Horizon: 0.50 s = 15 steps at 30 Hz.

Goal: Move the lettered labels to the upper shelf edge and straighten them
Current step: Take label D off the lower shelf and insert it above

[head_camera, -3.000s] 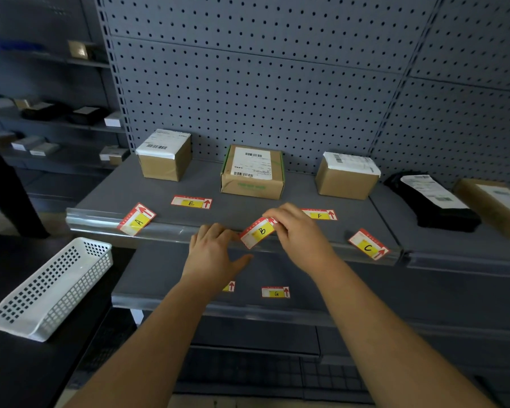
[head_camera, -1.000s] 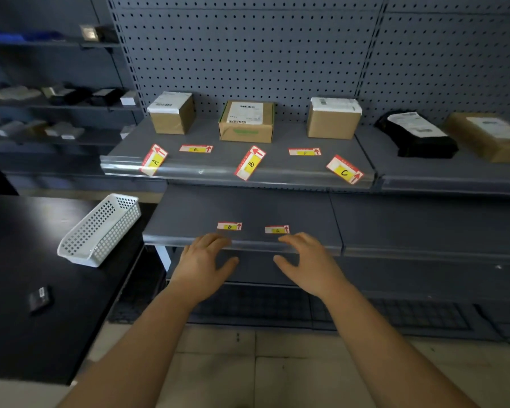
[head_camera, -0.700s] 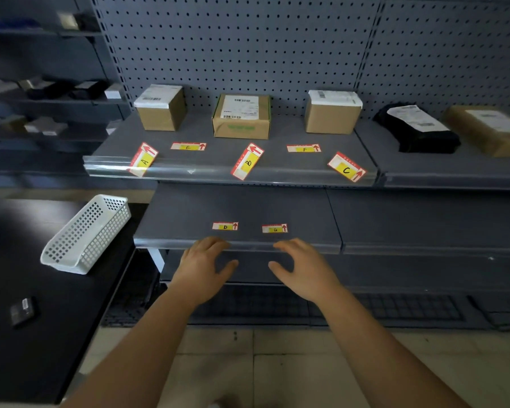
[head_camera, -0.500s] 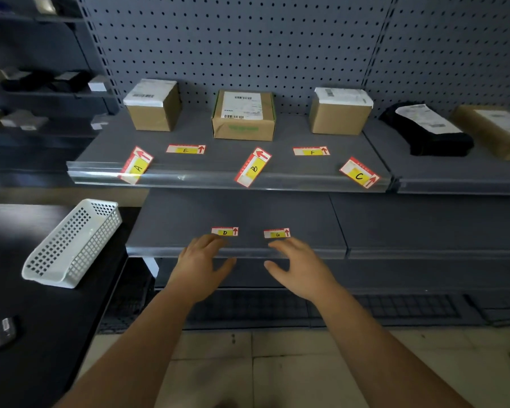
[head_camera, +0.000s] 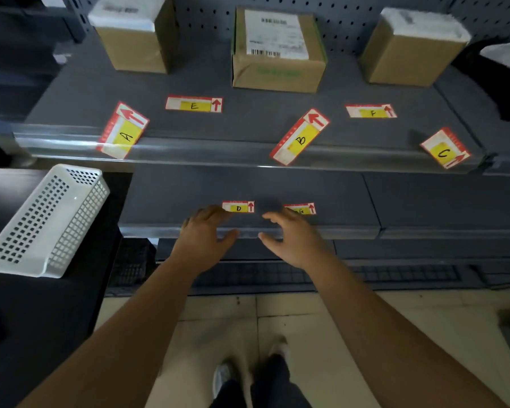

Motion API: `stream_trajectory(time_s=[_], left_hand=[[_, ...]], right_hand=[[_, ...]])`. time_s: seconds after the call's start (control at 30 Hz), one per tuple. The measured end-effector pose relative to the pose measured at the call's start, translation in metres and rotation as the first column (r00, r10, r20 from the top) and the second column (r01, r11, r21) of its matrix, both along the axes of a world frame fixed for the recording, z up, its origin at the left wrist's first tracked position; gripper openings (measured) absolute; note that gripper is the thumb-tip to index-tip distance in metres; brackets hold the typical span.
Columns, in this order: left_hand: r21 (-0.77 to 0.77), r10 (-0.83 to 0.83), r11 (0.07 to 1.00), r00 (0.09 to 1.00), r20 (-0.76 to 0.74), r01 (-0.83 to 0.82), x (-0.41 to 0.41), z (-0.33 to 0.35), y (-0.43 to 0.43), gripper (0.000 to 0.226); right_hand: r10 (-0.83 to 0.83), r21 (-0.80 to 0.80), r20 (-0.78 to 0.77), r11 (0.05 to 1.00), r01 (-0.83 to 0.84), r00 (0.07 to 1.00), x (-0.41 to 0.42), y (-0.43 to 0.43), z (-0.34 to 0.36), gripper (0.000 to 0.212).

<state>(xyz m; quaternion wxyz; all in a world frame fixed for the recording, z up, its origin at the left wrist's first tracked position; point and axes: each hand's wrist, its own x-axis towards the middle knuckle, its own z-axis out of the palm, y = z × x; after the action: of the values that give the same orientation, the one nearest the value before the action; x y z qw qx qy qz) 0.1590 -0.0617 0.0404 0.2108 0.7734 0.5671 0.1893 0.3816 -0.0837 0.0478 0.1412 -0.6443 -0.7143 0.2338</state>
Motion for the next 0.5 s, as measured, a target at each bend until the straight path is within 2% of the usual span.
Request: stream_trajectory(time_s=[0.13,0.5], left_hand=[[-0.015,0.020,1.000,1.000,-0.002,-0.020,-0.002,-0.024,0.021,0.052],[-0.044,0.084,0.995,0.996,-0.024,-0.085,-0.007,-0.057,0.065,0.038]], right_hand=[[0.024,0.018,-0.010,1.000,-0.024,1.000,-0.006,0.026,-0.019,0.046],[0.016,-0.025,0.056,1.000,-0.014,0.998,-0.012,0.072,-0.056,0.040]])
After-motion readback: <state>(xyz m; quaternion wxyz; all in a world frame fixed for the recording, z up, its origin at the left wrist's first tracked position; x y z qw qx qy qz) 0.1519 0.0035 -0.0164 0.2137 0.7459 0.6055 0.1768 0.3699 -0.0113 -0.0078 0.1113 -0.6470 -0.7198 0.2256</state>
